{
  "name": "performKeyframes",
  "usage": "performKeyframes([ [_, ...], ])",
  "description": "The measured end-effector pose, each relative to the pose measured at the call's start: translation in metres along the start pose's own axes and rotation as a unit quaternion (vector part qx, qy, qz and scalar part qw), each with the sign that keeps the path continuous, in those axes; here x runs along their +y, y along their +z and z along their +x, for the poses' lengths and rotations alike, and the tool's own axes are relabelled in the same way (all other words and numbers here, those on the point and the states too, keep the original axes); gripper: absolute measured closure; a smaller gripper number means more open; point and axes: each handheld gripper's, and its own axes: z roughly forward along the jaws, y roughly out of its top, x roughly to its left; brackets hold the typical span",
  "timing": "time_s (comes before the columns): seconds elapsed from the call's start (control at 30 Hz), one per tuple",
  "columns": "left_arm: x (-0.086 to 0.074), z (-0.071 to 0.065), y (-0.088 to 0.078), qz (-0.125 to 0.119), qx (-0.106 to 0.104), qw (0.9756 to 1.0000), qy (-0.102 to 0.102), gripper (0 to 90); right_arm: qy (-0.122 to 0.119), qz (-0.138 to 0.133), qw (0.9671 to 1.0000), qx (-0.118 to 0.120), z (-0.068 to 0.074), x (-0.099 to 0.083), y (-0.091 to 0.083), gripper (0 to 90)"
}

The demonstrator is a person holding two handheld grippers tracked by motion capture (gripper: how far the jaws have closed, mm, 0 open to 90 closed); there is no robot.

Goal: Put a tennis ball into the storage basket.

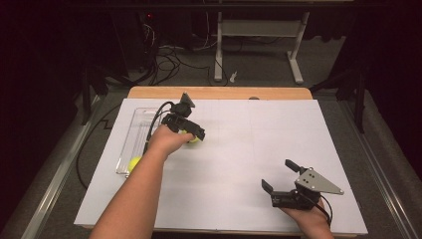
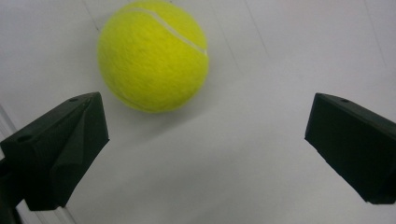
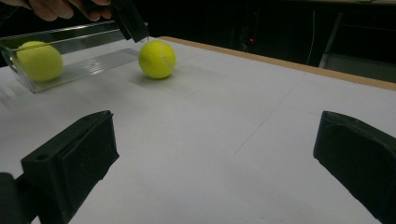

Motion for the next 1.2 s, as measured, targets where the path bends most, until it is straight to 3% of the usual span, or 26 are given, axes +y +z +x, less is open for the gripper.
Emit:
performKeyframes([
  [0.23,0.006,0.013,0.014,0.000,0.008,0.9999,-0.010,0.8,-0.003,0.001,1.0000,0.002,0.000,-0.001,0.000,0.1],
  [0.6,0.010,0.017,0.027,-0.007,0.013,0.9997,-0.019,4.3,-0.010,0.001,0.9999,0.005,0.003,-0.001,0.000,0.1],
  [0.8,0.009,0.019,0.026,-0.026,0.011,0.9994,-0.021,12.6,-0.010,0.001,0.9999,0.005,0.002,-0.001,0.000,0.1],
  [0.93,0.009,0.017,0.028,-0.025,0.016,0.9994,-0.017,17.5,-0.009,0.002,0.9999,0.005,0.002,-0.001,0.001,0.1],
  [1.07,0.008,0.014,0.029,-0.029,0.036,0.9989,-0.007,23.2,-0.010,0.002,0.9999,0.005,0.003,-0.001,0.001,0.1],
  [1.2,0.006,0.013,0.027,-0.037,0.038,0.9986,-0.003,30.7,-0.010,0.002,0.9999,0.006,0.003,-0.001,0.001,0.1],
])
